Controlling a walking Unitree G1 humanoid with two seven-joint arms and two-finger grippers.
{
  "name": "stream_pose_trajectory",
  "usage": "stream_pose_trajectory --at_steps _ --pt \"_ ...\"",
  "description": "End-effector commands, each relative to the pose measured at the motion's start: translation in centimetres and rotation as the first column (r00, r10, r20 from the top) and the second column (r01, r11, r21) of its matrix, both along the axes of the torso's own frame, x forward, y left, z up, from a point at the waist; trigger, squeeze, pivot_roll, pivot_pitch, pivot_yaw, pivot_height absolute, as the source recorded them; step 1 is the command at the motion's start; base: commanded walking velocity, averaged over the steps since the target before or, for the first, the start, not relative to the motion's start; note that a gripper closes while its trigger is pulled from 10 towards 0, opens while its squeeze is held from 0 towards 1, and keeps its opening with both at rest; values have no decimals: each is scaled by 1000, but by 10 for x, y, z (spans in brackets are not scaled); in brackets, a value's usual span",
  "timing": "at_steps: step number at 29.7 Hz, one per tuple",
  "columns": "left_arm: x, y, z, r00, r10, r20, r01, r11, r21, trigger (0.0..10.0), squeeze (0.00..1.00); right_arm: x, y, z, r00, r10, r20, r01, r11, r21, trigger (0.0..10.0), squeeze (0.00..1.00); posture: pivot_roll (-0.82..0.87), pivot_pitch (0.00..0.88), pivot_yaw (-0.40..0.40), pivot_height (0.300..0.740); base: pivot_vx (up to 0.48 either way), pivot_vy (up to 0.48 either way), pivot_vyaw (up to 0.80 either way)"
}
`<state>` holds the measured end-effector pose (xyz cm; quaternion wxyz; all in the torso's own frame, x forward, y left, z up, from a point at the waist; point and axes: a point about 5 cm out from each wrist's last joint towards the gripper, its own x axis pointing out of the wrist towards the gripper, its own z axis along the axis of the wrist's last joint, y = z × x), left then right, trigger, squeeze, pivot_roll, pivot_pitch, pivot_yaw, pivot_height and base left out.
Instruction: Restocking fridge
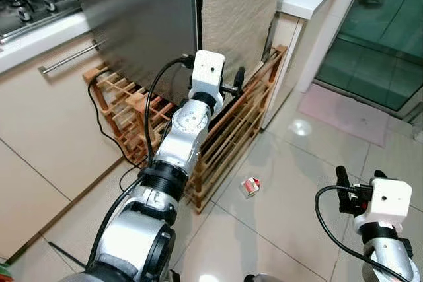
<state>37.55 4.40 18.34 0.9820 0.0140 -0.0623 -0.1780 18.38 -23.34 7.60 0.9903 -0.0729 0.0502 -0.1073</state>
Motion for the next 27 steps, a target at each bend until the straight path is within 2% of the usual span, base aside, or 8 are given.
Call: stream_pose_trajectory --at_steps 1,9,17,20,27 --pt "3 -3 7 1000 9 21 -9 1000 -1 10000 0 -1 -2 4 1000 1 0 -1 1000 -2 10000 0 -115 96 -20 740 0 0 0" --pt "6 8 20 998 36 55 -34 999 -31 10000 0 -5 -2 3 1000 -5 -13 5 1000 0 10000 0 -120 101 -14 740 0 0 0" --pt "1 16 15 998 48 42 -47 998 -33 10000 0 -6 -1 3 1000 -5 -19 5 1000 3 10000 0 -114 105 -13 740 0 0 0" --pt "-5 30 4 997 73 19 -73 997 -9 10000 0 -5 0 1 1000 -4 -26 4 1000 6 10000 0 -100 107 -14 740 0 0 0" --pt "-1 34 8 995 94 28 -94 996 0 10000 0 -3 2 0 1000 5 -27 -5 1000 10 10000 0 -93 106 -13 740 0 0 0"
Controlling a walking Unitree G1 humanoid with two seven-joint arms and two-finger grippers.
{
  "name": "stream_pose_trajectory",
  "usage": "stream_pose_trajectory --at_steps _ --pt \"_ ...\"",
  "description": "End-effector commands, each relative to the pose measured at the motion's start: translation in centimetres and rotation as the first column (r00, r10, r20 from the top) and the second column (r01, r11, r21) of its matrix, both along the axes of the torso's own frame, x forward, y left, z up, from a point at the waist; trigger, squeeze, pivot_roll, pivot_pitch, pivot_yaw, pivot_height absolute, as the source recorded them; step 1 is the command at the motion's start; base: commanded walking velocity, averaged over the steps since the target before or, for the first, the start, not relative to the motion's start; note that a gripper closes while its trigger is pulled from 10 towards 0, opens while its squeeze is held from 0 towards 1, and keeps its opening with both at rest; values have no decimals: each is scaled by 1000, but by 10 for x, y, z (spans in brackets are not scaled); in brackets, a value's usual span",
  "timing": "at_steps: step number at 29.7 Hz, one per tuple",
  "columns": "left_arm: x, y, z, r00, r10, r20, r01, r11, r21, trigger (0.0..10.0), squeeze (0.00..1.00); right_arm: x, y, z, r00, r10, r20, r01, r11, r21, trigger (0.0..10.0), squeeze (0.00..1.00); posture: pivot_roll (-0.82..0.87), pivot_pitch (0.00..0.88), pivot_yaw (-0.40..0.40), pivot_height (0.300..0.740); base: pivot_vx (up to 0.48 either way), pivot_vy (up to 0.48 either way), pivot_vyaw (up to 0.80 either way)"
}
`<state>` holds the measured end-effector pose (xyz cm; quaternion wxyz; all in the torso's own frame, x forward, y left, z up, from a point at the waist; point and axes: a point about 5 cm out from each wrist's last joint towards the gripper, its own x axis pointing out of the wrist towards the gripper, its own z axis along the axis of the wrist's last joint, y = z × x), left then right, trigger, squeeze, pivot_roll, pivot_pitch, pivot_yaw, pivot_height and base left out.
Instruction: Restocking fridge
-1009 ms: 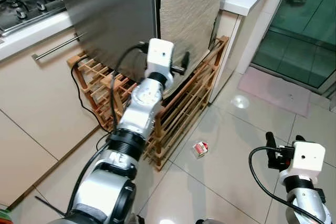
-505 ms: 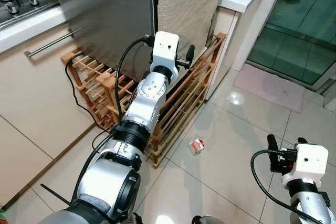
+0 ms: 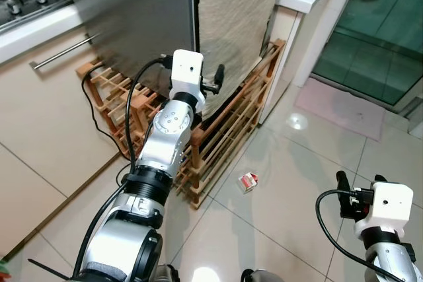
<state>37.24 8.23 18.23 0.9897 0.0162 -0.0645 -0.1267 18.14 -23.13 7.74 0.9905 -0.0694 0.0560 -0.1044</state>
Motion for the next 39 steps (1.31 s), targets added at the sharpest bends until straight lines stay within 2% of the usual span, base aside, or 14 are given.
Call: stream_pose_trajectory --at_steps 1,11,18,22,26,33,39 --pt "3 -6 10 1000 -12 24 12 1000 2 10000 0 0 0 -2 1000 0 -15 0 1000 2 10000 0 -93 106 -13 740 0 0 0" --pt "4 -27 24 995 -82 48 83 996 -12 10000 0 0 1 -2 1000 -3 -13 3 1000 5 10000 0 -101 109 -4 740 0 0 0" --pt "5 -41 20 994 -99 41 99 995 0 10000 0 0 1 -3 1000 -2 -17 3 1000 5 10000 0 -103 109 -6 740 0 0 0" --pt "5 -44 19 994 -100 39 100 995 5 10000 0 0 1 -3 1000 -3 -16 3 1000 3 10000 0 -107 109 -3 740 0 0 0" --pt "5 -44 19 993 -106 45 105 994 10 10000 0 -1 0 -2 1000 -6 -14 6 1000 2 10000 0 -112 109 0 740 0 0 0" --pt "4 -33 13 997 -71 38 70 997 28 10000 0 -3 0 -4 1000 -7 -20 7 1000 4 10000 0 -99 107 -9 740 0 0 0" --pt "6 -29 15 998 -41 46 41 999 20 10000 0 3 0 -4 1000 7 -19 -7 1000 1 10000 0 -86 101 -16 740 0 0 0"
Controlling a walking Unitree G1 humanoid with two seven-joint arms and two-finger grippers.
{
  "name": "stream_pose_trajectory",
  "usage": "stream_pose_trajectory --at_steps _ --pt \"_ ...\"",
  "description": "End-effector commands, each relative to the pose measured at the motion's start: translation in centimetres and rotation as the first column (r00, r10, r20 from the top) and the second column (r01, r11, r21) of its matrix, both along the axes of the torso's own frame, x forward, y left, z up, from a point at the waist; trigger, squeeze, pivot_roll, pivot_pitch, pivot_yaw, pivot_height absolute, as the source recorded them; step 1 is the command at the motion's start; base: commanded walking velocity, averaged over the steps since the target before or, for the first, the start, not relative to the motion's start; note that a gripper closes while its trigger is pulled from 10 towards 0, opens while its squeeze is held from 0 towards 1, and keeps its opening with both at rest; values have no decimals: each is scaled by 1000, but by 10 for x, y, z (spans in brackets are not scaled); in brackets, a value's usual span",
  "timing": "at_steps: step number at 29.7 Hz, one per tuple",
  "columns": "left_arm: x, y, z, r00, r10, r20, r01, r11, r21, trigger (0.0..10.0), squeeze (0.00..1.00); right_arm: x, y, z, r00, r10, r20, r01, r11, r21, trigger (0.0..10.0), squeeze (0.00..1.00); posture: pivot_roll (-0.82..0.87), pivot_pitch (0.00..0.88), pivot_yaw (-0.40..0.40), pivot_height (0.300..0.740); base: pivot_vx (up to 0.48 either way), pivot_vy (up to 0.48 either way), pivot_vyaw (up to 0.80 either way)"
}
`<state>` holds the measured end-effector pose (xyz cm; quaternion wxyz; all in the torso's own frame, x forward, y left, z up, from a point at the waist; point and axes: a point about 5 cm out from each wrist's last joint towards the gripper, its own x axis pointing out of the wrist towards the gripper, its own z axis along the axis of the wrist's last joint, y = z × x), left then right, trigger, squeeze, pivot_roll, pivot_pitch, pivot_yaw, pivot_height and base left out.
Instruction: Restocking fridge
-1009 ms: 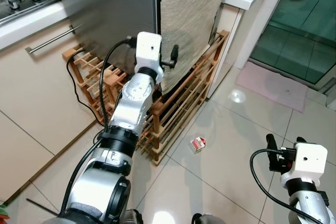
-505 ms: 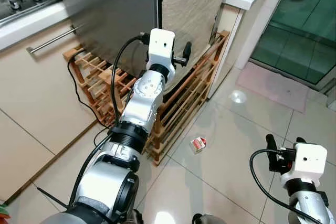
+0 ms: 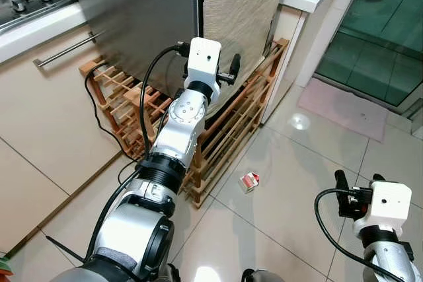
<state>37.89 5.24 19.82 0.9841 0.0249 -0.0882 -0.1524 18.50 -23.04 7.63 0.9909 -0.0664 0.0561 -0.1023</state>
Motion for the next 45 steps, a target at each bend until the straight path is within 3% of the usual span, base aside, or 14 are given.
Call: stream_pose_trajectory --at_steps 1,13,23,34,36,38,40,42,45 --pt "0 1 -1 1000 12 -2 -12 1000 3 10000 0 0 -1 -3 1000 4 -18 -4 1000 -5 10000 0 -86 101 -16 740 0 0 0" --pt "5 12 -6 994 57 -92 -66 994 -93 10000 0 1 0 -4 1000 9 -18 -9 1000 -3 10000 0 -83 90 -17 740 0 0 0" --pt "0 -8 -4 998 -30 -63 26 998 -65 10000 0 0 1 -5 1000 10 -16 -10 1000 -2 10000 0 -88 94 -14 740 0 0 0" --pt "2 -33 -2 997 -58 -55 58 998 -19 10000 0 -1 2 -3 1000 11 -14 -11 1000 -1 10000 0 -106 105 -11 740 0 0 0" --pt "0 -38 2 995 -91 -36 90 995 -34 10000 0 -2 2 -3 1000 9 -12 -9 1000 -2 10000 0 -110 106 -7 740 0 0 0" --pt "-12 -48 6 969 -249 -9 246 964 -100 10000 0 -2 2 -2 1000 3 -9 -3 1000 0 10000 0 -104 107 -2 740 0 0 0" --pt "-19 -48 5 951 -308 -3 305 945 -114 10000 0 -2 3 -2 1000 3 -8 -3 1000 1 10000 0 -98 107 -1 740 0 0 0" --pt "-42 -33 -11 884 -467 -3 466 883 -62 10000 0 4 6 -2 1000 12 0 -12 1000 12 10000 0 -80 105 -3 740 0 0 0" --pt "-47 -23 -17 880 -474 -16 473 880 -54 10000 0 6 7 -2 1000 20 1 -20 1000 15 10000 0 -51 101 -6 740 0 0 0"
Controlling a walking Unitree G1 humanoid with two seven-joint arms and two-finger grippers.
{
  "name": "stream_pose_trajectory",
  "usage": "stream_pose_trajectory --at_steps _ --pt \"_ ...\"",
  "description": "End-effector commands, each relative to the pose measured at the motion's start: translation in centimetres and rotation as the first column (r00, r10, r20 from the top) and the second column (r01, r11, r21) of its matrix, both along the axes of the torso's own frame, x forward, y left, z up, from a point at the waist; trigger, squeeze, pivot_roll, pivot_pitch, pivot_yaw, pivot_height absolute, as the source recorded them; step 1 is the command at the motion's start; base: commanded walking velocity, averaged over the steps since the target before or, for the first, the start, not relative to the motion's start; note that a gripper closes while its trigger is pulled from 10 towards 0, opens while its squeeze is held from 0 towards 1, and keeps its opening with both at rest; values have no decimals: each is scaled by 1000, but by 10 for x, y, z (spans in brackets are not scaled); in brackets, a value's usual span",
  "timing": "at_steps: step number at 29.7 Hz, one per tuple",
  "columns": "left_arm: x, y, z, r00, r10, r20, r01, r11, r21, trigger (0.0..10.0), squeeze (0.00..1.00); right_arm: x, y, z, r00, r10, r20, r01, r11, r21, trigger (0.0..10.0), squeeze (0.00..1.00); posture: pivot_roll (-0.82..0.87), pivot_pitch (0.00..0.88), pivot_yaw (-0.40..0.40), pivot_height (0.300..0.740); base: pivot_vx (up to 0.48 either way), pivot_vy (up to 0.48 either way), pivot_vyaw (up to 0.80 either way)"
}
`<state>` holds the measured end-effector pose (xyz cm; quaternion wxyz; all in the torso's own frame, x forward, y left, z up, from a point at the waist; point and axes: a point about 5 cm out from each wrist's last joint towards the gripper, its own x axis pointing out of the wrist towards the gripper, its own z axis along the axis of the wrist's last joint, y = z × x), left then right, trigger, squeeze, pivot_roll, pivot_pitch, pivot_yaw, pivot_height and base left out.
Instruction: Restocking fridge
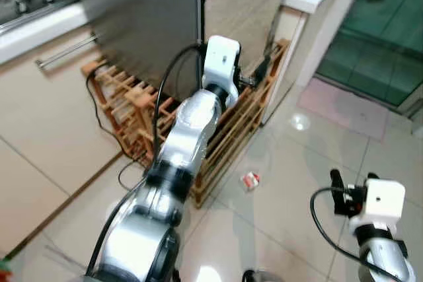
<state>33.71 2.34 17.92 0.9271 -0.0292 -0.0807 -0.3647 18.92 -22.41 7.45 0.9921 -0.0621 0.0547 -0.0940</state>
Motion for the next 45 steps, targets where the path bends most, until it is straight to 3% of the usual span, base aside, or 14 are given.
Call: stream_pose_trajectory --at_steps 1,5,8,11,12,13,15,20,21,24,29,32,38,45 --pt "-10 21 -3 1000 -28 3 28 999 22 10000 0 6 2 -1 1000 16 -1 -16 1000 8 10000 0 -33 97 -8 740 0 0 0" --pt "-14 51 -13 995 102 8 -102 994 41 10000 0 12 4 -1 1000 29 6 -29 1000 12 10000 0 -12 89 -8 740 0 0 0" --pt "-17 95 -30 927 373 25 -374 924 80 10000 0 24 9 2 998 44 33 -45 999 23 10000 0 18 71 -9 740 0 0 0" --pt "-25 117 -40 866 497 54 -499 856 137 10000 0 31 13 7 997 48 64 -50 998 38 10000 0 29 61 -6 740 0 0 0" --pt "-30 125 -46 836 546 41 -546 824 152 10000 0 33 14 10 996 51 79 -54 998 40 10000 0 32 57 -4 740 0 0 0" --pt "-39 142 -56 744 668 -11 -658 735 164 10000 0 38 16 13 994 51 100 -56 997 48 10000 0 41 48 0 740 0 0 0" --pt "-46 148 -68 664 734 -139 -715 679 169 10000 0 41 16 13 993 31 110 -38 997 64 10000 0 51 38 5 740 0 0 0" --pt "-51 125 -62 769 626 -130 -612 780 135 10000 0 42 14 15 992 -35 123 23 995 100 10000 0 58 25 11 740 0 0 0" --pt "-57 120 -53 827 558 -72 -545 826 145 10000 0 38 14 23 989 -63 137 47 992 116 10000 0 57 20 20 740 0 0 0" --pt "-66 121 -44 861 508 -21 -500 853 148 10000 0 31 20 35 987 -31 157 14 994 107 10000 0 55 19 24 740 0 0 0" --pt "-83 136 -26 864 503 -13 -500 861 94 10000 0 7 30 44 990 68 122 -80 992 100 10000 0 33 15 28 740 0 0 0" --pt "-100 145 -30 875 482 -42 -471 869 152 10000 0 -10 27 47 994 96 56 -101 989 106 10000 0 25 21 26 740 0 0 0" --pt "-89 134 -41 845 510 -161 -495 860 127 10000 0 -5 26 54 995 68 76 -77 988 131 10000 0 21 27 12 740 0 0 0" --pt "-87 130 -27 842 533 -86 -522 844 123 10000 0 4 26 54 995 75 64 -82 991 110 10000 0 36 28 0 740 283 0 0"
